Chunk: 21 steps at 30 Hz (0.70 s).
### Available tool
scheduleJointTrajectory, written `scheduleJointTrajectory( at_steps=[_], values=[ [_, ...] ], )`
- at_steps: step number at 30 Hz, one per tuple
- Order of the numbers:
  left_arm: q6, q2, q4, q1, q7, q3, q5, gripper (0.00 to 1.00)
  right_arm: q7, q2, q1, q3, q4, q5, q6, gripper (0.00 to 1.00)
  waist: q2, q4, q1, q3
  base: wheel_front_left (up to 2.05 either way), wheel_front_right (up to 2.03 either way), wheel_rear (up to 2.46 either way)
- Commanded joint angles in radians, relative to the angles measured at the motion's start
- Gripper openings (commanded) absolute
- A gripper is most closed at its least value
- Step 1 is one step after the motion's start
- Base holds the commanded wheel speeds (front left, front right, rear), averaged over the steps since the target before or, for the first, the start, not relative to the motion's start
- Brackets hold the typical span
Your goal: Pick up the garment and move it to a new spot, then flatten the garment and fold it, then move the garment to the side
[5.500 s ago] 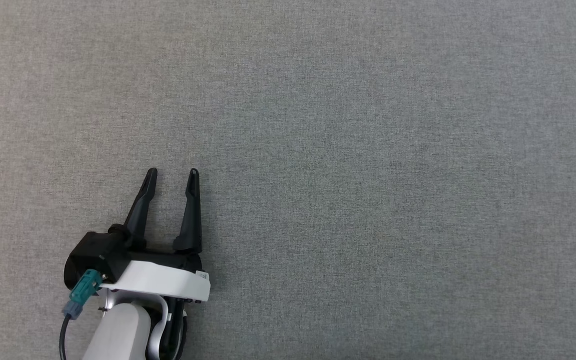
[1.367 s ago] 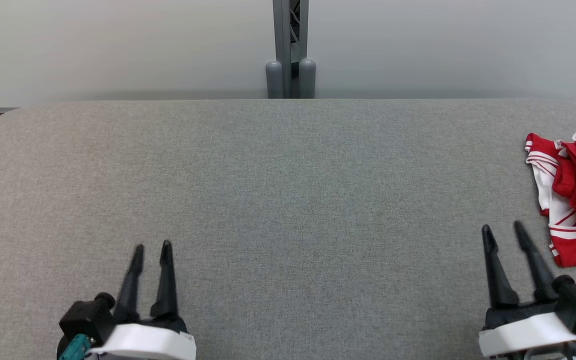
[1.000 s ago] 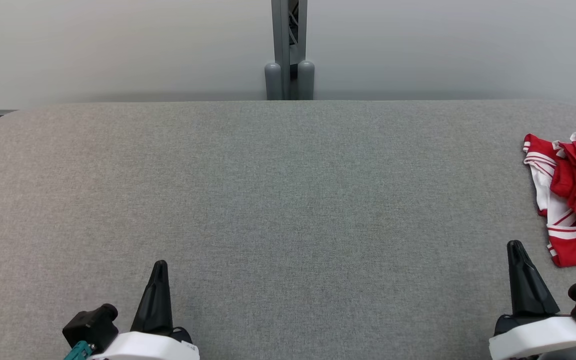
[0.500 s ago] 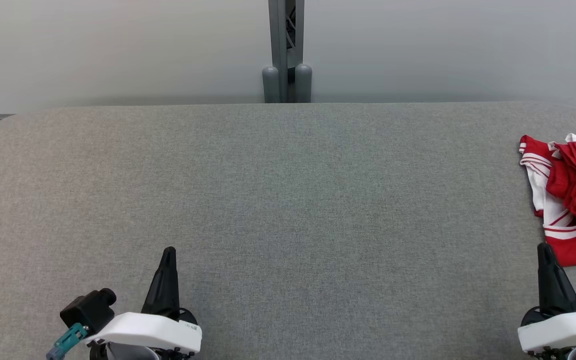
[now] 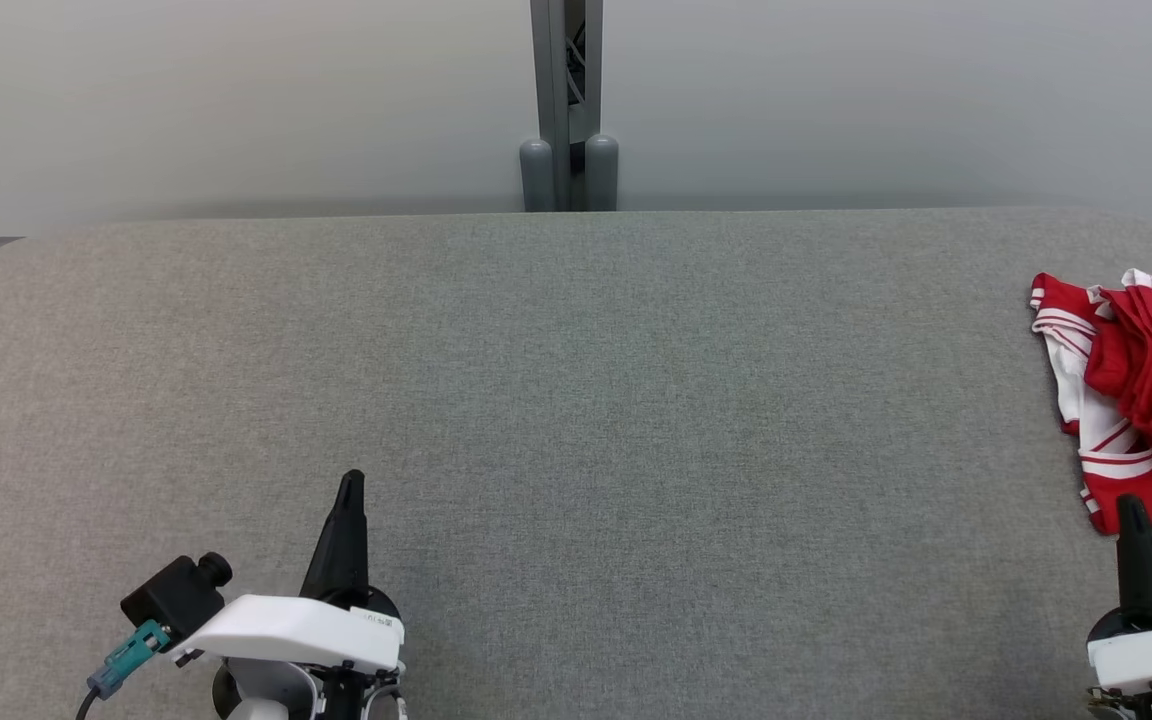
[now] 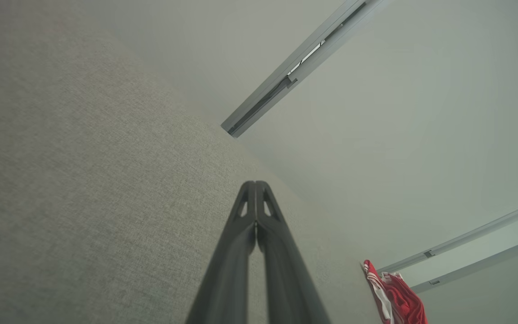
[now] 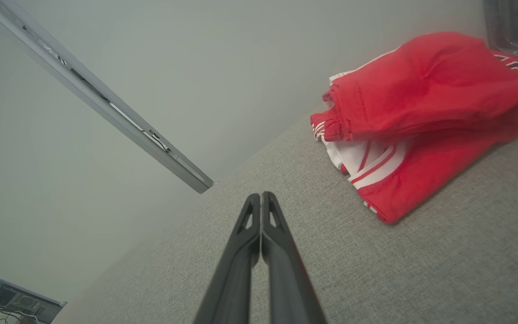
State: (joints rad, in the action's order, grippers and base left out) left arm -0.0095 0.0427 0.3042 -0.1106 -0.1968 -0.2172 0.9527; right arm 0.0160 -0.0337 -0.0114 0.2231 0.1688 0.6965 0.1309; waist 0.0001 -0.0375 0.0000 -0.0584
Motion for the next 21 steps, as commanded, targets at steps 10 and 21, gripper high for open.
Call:
scheduleJointTrajectory(
  at_steps=[10, 21],
  values=[
    [-0.028, 0.005, 0.017, -0.067, 0.016, -0.018, 0.142, 0.0, -0.061, -0.012, -0.029, 0.058, -0.002, 0.161, 0.0, 0.0, -0.0001, 0.005, 0.0, 0.006, 0.0, 0.0, 0.0],
    [-0.047, 0.006, 0.042, -0.101, 0.03, -0.035, 0.261, 0.0, -0.114, -0.014, -0.037, 0.104, 0.008, 0.297, 0.0, 0.0, -0.0001, 0.009, 0.0, 0.013, 0.0, 0.0, 0.0]
  ],
)
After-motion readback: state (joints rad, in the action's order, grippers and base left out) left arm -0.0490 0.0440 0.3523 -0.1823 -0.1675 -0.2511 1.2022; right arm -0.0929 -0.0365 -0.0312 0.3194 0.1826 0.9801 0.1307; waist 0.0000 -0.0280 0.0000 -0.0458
